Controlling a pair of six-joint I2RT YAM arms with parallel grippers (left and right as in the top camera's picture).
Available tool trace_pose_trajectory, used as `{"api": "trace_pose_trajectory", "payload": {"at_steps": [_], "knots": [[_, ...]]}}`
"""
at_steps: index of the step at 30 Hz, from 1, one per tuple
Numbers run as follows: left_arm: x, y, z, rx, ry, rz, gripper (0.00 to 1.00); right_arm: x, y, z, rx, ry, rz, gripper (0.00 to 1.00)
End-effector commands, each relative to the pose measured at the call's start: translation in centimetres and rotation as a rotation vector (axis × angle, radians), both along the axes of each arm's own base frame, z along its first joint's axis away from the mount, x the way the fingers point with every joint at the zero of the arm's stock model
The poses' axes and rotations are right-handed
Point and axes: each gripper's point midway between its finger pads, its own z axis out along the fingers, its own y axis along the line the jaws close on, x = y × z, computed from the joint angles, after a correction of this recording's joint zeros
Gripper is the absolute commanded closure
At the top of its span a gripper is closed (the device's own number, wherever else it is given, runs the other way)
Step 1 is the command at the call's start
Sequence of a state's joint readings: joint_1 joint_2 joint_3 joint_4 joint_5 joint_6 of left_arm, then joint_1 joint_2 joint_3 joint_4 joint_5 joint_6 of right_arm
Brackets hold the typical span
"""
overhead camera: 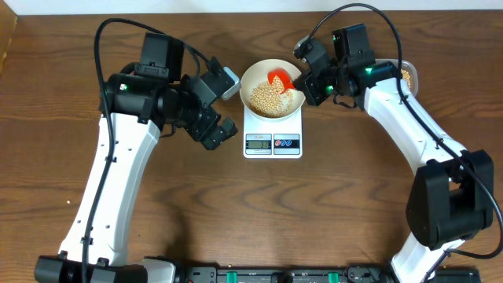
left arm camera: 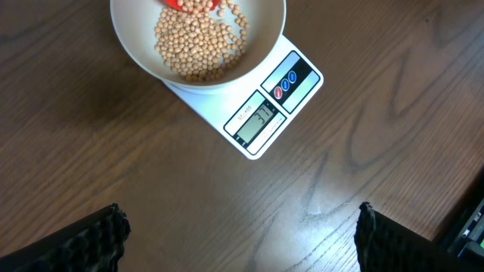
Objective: Scoop item into bowl and weigh 50g on scale
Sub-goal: 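Tip the red scoop to pour soybeans into the cream bowl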
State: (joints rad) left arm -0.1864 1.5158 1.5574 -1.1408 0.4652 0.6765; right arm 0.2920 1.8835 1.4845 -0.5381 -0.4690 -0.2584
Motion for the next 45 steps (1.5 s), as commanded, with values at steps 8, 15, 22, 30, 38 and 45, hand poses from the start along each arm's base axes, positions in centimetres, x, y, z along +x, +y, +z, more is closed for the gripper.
{"api": "trace_pose_trajectory", "payload": {"at_steps": [8, 15, 22, 30, 38, 45], "knots": [[-0.3, -0.1, 0.1, -0.008, 0.002, 0.002, 0.02, -0.1, 0.3, 3.5, 0.007, -0.101, 0.027, 0.99], [-0.3, -0.1, 0.1, -0.008, 0.002, 0.002, 0.02, -0.3, 0.3, 4.6, -0.001, -0.144, 0.051, 0.99], [-0.3, -0.1, 0.1, -0.008, 0.002, 0.002, 0.02, -0.3, 0.3, 4.7, 0.000, -0.144, 0.051, 0.99], [-0.3, -0.1, 0.2, -0.008, 0.002, 0.002, 0.02, -0.3, 0.3, 4.7, 0.006, -0.137, 0.042, 0.99], [-0.3, -0.1, 0.1, -0.008, 0.002, 0.002, 0.02, -0.6, 0.6, 5.0, 0.068, -0.091, 0.024, 0.99], [-0.3, -0.1, 0.1, -0.008, 0.002, 0.002, 0.02, -0.3, 0.0, 6.1, 0.184, -0.046, 0.001, 0.99]]}}
